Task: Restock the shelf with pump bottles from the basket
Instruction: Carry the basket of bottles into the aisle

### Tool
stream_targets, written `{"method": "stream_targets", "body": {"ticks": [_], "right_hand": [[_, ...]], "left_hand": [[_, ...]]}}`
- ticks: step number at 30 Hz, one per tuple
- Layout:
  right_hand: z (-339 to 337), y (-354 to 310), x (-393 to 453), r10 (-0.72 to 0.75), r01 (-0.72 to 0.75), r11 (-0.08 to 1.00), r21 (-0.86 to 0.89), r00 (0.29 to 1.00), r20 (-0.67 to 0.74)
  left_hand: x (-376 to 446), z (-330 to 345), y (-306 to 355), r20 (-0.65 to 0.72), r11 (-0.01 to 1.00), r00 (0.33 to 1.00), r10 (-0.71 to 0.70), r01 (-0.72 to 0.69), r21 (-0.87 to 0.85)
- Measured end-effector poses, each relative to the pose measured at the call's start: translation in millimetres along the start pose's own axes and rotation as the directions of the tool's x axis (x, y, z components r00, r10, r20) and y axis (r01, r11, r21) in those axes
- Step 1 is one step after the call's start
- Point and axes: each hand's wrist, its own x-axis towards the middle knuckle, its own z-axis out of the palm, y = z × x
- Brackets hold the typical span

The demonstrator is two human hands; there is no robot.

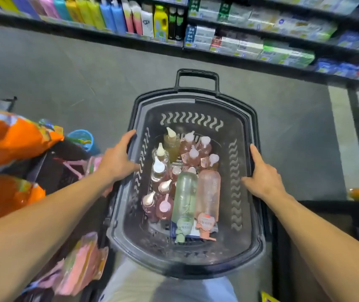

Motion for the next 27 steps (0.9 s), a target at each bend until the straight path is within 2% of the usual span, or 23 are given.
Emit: {"method": "stream_targets", "body": {"ticks": [7, 16, 22, 27], "right_hand": [[-43, -67, 134, -0.049, 0.047, 0.998, 0.046, 0.998, 0.043], [-102, -163, 291, -0.144, 0.152, 0.986, -0.061, 0.982, 0.118], [-125, -256, 377, -0.189, 0.21, 0.964, -0.162, 0.972, 0.14], [-126, -340, 431, -0.167, 0.187, 0.969, -0.159, 0.977, 0.132]], "left_hand": [[126, -44, 28, -0.031, 0.998, 0.997, -0.067, 0.068, 0.014], [262, -93, 47, -0.041, 0.98, 0.98, -0.197, 0.196, -0.026], [353, -134, 21, -0.029, 0.96, 0.968, -0.251, 0.245, -0.136], [435, -178, -19, 0.01, 0.943, 0.962, -0.271, 0.268, -0.199]]}}
